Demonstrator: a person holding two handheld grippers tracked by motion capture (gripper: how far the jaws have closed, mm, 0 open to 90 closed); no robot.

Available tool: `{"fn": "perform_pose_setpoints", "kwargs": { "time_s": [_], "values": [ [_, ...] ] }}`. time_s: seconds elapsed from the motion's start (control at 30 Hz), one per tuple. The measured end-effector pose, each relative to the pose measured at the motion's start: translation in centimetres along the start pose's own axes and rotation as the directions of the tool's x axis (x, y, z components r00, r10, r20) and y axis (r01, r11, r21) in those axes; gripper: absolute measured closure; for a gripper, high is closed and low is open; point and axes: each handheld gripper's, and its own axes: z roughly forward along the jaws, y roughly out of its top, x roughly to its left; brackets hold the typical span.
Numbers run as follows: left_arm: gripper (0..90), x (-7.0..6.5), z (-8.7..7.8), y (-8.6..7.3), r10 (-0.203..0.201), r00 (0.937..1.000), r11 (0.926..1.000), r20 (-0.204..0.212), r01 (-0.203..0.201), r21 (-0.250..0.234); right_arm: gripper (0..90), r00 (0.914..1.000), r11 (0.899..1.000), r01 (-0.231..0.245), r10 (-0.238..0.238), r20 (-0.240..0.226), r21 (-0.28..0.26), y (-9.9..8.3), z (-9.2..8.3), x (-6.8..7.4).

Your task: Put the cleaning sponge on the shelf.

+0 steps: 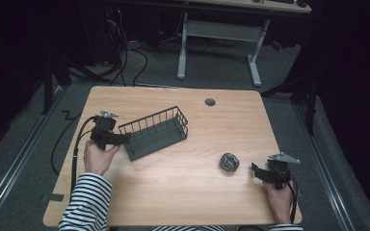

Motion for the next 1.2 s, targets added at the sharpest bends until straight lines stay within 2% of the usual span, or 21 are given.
{"fn": "perform_pose_setpoints", "kwargs": {
  "time_s": [0.2, 0.53, 0.63, 0.87, 1.2],
  "values": [
    [37.9, -0.3, 0.4, -0.2, 0.018, 0.9998, 0.9998, -0.001, -0.018, 0.001, 28.7, 1.0000, 1.000, -0.001, 0.001, 0.000, 0.001, 0.0, 0.0, 0.0],
    [46.2, -0.7, 0.8, -0.6, 0.036, 0.9993, 0.9993, -0.007, -0.036, 0.014, 28.7, 1.0000, 1.000, 0.000, 0.000, -0.001, 0.001, 0.0, 0.0, 0.0],
    [48.5, -0.7, 0.8, -0.7, 0.029, 0.9996, 0.9995, 0.007, -0.029, 0.013, 28.7, 1.0000, 1.000, 0.000, 0.000, -0.001, 0.001, 0.0, 0.0, 0.0],
    [49.4, -1.0, 0.7, -0.9, 0.025, 0.9997, 0.9997, 0.001, -0.025, 0.008, 28.7, 1.0000, 1.000, 0.000, 0.000, -0.001, 0.001, 0.0, 0.0, 0.0],
    [49.4, -1.5, 0.4, -1.4, 0.033, 0.9992, 0.9994, 0.020, -0.033, -0.003, 28.7, 1.0000, 1.000, 0.000, 0.000, -0.001, 0.001, 0.0, 0.0, 0.0]
  ]
}}
